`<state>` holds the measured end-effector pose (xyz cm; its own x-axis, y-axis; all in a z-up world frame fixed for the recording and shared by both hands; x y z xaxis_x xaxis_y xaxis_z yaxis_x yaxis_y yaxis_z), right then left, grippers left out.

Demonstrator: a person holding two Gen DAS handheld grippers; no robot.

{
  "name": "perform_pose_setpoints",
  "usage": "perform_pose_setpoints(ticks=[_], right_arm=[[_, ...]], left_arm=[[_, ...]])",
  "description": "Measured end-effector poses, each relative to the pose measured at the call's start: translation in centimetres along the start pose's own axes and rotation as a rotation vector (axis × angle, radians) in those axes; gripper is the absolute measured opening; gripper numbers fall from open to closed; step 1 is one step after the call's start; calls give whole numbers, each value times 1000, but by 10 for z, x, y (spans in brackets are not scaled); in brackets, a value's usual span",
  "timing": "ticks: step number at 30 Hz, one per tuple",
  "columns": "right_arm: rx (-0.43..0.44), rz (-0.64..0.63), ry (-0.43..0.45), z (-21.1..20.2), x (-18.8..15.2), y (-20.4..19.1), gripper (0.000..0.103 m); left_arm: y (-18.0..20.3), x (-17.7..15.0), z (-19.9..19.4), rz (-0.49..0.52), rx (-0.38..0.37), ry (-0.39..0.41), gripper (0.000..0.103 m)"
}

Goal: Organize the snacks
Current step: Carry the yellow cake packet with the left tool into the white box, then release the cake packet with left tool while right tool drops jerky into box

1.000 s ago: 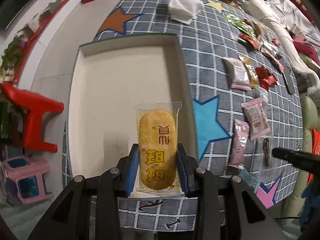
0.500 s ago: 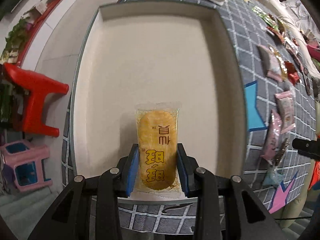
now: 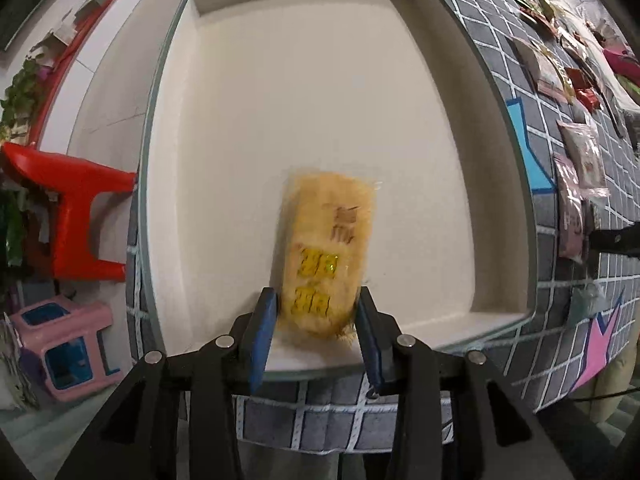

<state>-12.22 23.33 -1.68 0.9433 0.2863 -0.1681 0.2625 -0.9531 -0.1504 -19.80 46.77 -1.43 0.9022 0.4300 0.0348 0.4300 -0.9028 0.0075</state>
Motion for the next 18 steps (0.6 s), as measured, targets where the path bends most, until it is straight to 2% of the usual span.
perform_pose_setpoints(ticks=[6, 10, 15, 18], right_arm=[[53, -31, 52, -32, -18, 5, 22], [93, -72, 81, -56, -11, 2, 22], [150, -147, 96, -77, -3, -42, 22], [184, -208, 100, -88, 3, -83, 22]], left_arm=[[-4, -5, -15, -14, -42, 29, 45], [2, -3, -34, -11, -64, 59, 47], [2, 3, -42, -40, -92, 75, 51], [-5, 7, -42, -44, -97, 83, 53]])
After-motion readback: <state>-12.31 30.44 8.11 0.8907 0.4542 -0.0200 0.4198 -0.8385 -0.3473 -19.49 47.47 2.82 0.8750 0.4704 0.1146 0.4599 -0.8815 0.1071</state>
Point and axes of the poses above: each gripper's, at about its wrist camera, not at the fingertips, and z roughly the way its jaws point, y to its right, x to its top, the point moved 7 cm from there along z, roughly the way its jaws point, and after that the axes turned 15 degrees about -z, right-handed, at the moved point
